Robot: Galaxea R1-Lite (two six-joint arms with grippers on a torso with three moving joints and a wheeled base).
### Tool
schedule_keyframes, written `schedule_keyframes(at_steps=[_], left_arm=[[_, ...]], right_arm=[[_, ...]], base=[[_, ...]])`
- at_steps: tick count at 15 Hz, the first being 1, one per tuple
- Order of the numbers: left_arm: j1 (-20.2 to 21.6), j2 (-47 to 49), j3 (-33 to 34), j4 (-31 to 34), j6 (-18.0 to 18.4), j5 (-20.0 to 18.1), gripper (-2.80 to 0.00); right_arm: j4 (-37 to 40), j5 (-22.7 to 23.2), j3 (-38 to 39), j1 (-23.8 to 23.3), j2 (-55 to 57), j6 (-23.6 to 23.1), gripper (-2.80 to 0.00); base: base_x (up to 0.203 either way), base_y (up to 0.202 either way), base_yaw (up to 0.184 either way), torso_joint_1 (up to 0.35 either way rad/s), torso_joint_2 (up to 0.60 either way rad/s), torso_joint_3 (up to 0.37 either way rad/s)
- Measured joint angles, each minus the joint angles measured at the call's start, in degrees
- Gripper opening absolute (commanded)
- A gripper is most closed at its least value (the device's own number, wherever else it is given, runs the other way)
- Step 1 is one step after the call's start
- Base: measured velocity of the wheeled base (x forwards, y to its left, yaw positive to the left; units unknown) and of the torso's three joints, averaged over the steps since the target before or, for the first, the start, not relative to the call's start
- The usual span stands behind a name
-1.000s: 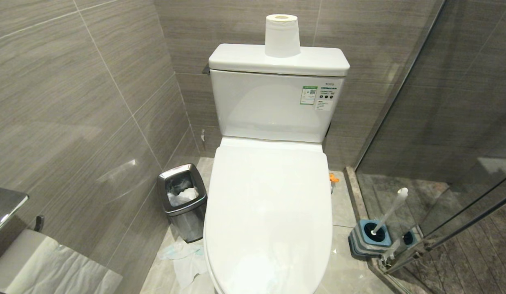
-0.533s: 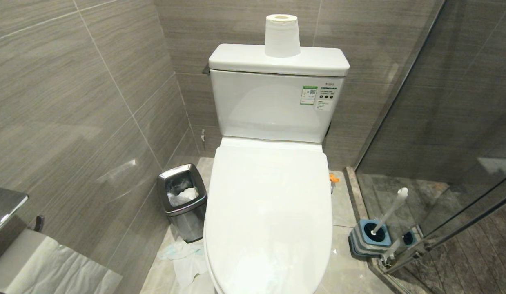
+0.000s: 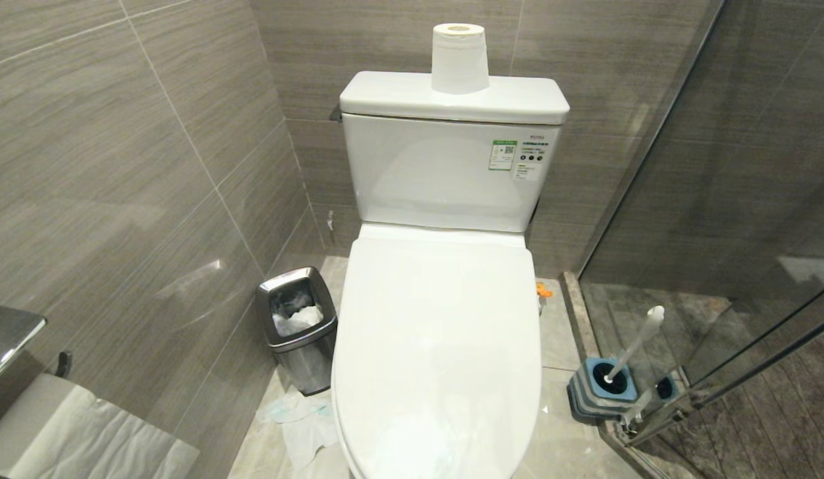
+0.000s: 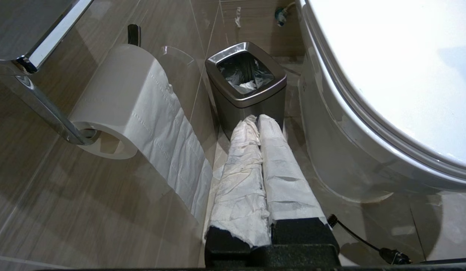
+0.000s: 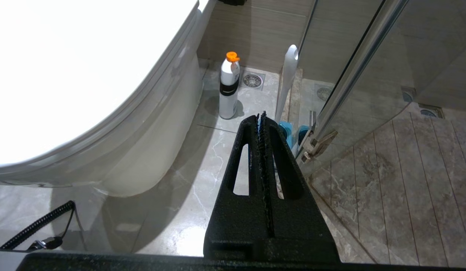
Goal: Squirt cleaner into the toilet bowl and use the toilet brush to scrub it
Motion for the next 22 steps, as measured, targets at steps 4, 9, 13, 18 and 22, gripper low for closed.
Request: schedule_keyframes(at_steps=[4, 9, 13, 18, 22], left_arm=[[0.0, 0.0, 0.0, 0.0, 0.0, -0.01, -2.8], [0.0, 0.0, 0.0, 0.0, 0.04, 0.0, -2.8], [0.0, 0.0, 0.0, 0.0, 0.02, -0.02, -2.8], [0.0, 0.0, 0.0, 0.0, 0.02, 0.0, -2.8], [0.0, 0.0, 0.0, 0.0, 0.02, 0.0, -2.8]], right_arm=[[-0.01, -0.01, 0.0, 0.0, 0.0, 0.0, -2.8], [-0.03, 0.0, 0.0, 0.0, 0.0, 0.0, -2.8], [-0.01, -0.01, 0.0, 0.0, 0.0, 0.0, -2.8], [-0.01, 0.02, 0.0, 0.0, 0.0, 0.02, -2.8], [-0.01, 0.04, 0.0, 0.0, 0.0, 0.02, -2.8]], base=[[0.0, 0.0, 0.0, 0.0, 0.0, 0.0], [0.0, 0.0, 0.0, 0.0, 0.0, 0.0], [0.0, 0.0, 0.0, 0.0, 0.0, 0.0], [0.0, 0.0, 0.0, 0.0, 0.0, 0.0], [0.0, 0.0, 0.0, 0.0, 0.0, 0.0]])
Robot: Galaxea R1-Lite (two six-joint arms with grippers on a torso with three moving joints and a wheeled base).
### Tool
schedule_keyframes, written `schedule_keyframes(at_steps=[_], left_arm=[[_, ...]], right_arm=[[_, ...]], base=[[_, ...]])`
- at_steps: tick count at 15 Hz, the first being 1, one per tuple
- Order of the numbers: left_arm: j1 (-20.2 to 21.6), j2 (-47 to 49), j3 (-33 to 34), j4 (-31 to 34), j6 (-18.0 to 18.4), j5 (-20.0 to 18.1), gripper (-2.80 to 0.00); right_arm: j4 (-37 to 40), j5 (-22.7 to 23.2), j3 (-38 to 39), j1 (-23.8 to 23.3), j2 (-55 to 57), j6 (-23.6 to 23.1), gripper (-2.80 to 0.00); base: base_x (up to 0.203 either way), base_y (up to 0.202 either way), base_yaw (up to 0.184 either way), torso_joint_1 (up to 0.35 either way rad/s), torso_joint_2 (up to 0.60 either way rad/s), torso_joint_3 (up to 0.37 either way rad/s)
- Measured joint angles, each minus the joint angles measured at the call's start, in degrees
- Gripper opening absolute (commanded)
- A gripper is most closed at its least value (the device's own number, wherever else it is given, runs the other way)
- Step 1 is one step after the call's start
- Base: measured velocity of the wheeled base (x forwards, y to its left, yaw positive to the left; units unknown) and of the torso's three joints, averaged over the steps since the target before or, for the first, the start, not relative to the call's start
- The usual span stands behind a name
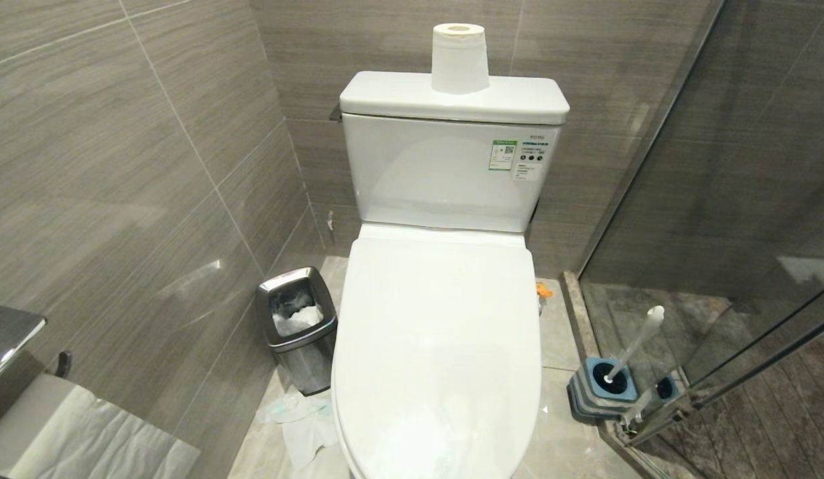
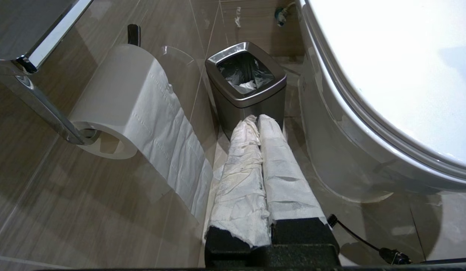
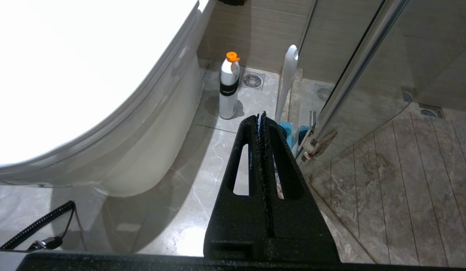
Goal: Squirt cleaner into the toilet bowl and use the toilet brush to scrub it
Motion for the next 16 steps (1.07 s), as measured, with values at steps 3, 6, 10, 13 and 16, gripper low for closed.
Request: schedule_keyframes(at_steps=[3, 6, 10, 13, 16], left_arm=[[0.0, 0.0, 0.0, 0.0, -0.01, 0.0, -2.8], [0.0, 0.0, 0.0, 0.01, 0.0, 0.0, -2.8], [0.0, 0.0, 0.0, 0.0, 0.0, -0.02, -2.8], [0.0, 0.0, 0.0, 0.0, 0.0, -0.02, -2.8], [0.0, 0.0, 0.0, 0.0, 0.0, -0.02, -2.8]], right_arm=[[-0.02, -0.06, 0.0, 0.0, 0.0, -0.02, -2.8], [0.0, -0.05, 0.0, 0.0, 0.0, -0.02, -2.8], [-0.02, -0.04, 0.0, 0.0, 0.0, -0.05, -2.8], [0.0, -0.05, 0.0, 0.0, 0.0, 0.0, -2.8], [-0.01, -0.05, 0.0, 0.0, 0.0, -0.02, -2.8]], base=[[0.0, 0.0, 0.0, 0.0, 0.0, 0.0], [0.0, 0.0, 0.0, 0.0, 0.0, 0.0], [0.0, 0.0, 0.0, 0.0, 0.0, 0.0], [0.0, 0.0, 0.0, 0.0, 0.0, 0.0], [0.0, 0.0, 0.0, 0.0, 0.0, 0.0]])
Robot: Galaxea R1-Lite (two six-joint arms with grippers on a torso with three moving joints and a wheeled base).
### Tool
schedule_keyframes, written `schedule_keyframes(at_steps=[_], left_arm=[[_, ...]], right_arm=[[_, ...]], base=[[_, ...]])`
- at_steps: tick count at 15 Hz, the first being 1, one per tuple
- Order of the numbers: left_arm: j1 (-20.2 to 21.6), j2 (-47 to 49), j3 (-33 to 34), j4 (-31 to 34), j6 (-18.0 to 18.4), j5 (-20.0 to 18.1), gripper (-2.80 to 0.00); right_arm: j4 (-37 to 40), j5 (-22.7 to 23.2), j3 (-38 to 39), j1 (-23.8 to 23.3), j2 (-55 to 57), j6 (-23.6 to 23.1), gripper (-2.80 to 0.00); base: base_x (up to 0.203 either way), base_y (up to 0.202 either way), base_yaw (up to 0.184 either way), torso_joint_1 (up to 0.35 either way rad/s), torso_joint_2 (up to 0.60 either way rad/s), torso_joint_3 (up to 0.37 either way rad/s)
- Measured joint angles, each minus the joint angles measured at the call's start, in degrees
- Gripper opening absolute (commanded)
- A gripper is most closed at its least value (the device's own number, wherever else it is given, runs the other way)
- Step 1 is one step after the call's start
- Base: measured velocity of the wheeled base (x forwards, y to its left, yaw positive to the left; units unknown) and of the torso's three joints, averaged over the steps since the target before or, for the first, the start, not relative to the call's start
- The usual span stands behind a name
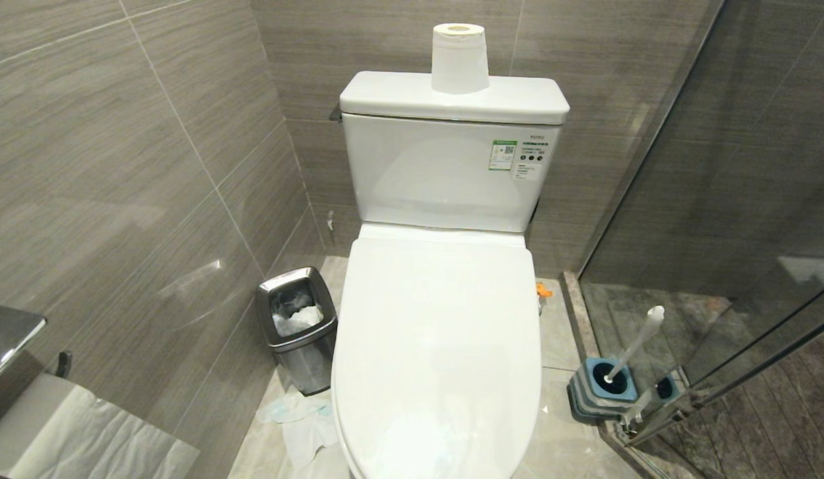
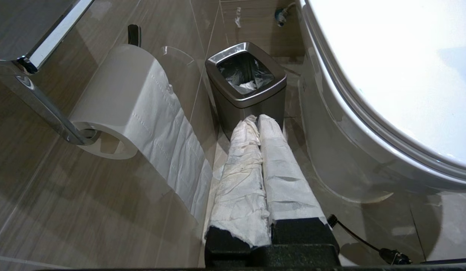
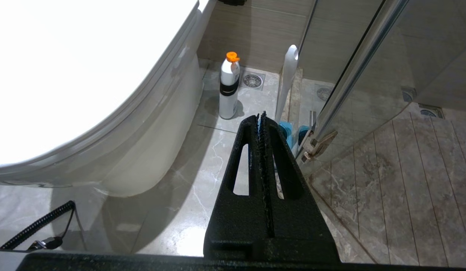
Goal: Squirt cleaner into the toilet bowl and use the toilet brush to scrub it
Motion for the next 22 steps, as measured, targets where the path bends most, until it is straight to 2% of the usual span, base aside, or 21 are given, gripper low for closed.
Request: schedule_keyframes(at_steps=[22], left_arm=[[0.0, 0.0, 0.0, 0.0, 0.02, 0.04, -2.8]], right_arm=[[0.01, 0.05, 0.0, 0.0, 0.0, 0.0, -2.8]], base=[[0.0, 0.0, 0.0, 0.0, 0.0, 0.0]])
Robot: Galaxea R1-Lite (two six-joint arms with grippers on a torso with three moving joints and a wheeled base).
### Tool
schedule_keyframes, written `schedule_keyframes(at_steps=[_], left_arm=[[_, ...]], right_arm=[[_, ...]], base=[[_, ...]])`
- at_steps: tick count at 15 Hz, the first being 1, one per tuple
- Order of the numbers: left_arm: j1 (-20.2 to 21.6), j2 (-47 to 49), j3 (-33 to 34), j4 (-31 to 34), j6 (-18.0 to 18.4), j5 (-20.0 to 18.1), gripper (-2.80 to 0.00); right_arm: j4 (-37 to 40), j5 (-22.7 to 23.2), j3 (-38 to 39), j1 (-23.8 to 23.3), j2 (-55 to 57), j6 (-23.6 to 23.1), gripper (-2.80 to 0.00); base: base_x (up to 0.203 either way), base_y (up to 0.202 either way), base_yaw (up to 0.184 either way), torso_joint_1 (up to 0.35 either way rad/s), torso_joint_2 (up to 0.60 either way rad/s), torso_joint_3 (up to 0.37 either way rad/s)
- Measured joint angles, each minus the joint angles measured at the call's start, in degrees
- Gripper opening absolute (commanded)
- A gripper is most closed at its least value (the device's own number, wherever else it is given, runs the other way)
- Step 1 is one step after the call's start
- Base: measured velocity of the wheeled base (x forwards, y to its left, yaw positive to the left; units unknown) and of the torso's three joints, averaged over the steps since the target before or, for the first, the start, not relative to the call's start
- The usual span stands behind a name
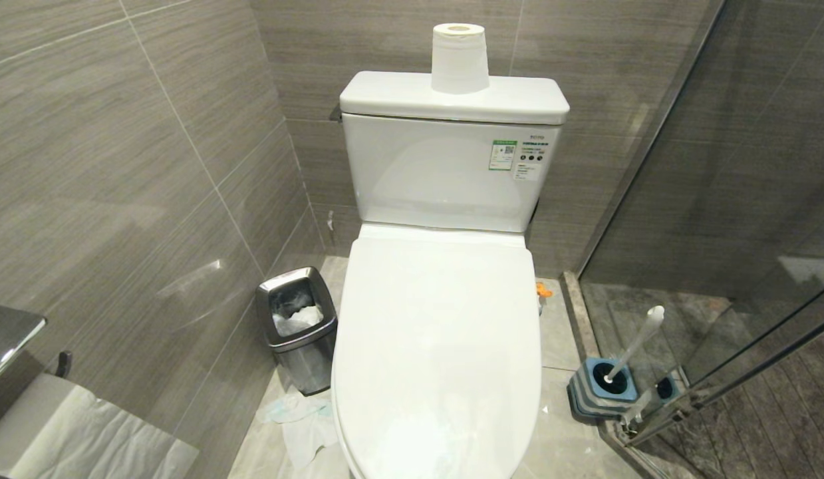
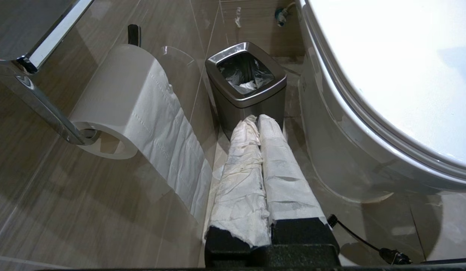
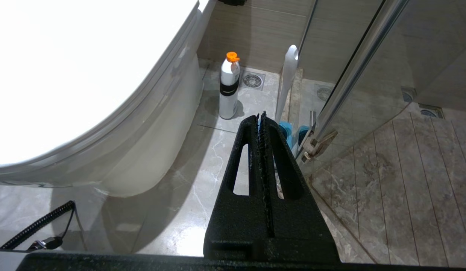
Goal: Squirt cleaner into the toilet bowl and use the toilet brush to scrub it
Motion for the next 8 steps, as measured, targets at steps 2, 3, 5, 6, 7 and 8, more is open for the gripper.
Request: schedule_keyframes(at_steps=[2, 3, 5, 6, 7, 8], left_arm=[[0.0, 0.0, 0.0, 0.0, -0.02, -0.05, -2.8], [0.0, 0.0, 0.0, 0.0, -0.05, -0.02, -2.8], [0.0, 0.0, 0.0, 0.0, -0.02, -0.02, -2.8], [0.0, 0.0, 0.0, 0.0, -0.02, -0.05, -2.8], [0.0, 0.0, 0.0, 0.0, -0.05, -0.05, -2.8], [0.0, 0.0, 0.0, 0.0, -0.05, -0.03, -2.8]], right_arm=[[-0.02, -0.04, 0.0, 0.0, 0.0, 0.0, -2.8], [0.0, -0.03, 0.0, 0.0, 0.0, 0.0, -2.8], [-0.02, -0.05, 0.0, 0.0, 0.0, 0.0, -2.8], [-0.02, -0.04, 0.0, 0.0, 0.0, 0.0, -2.8], [-0.02, -0.02, 0.0, 0.0, 0.0, 0.0, -2.8], [0.0, -0.02, 0.0, 0.0, 0.0, -0.02, -2.8]], base=[[0.0, 0.0, 0.0, 0.0, 0.0, 0.0], [0.0, 0.0, 0.0, 0.0, 0.0, 0.0], [0.0, 0.0, 0.0, 0.0, 0.0, 0.0], [0.0, 0.0, 0.0, 0.0, 0.0, 0.0], [0.0, 0.0, 0.0, 0.0, 0.0, 0.0], [0.0, 0.0, 0.0, 0.0, 0.0, 0.0]])
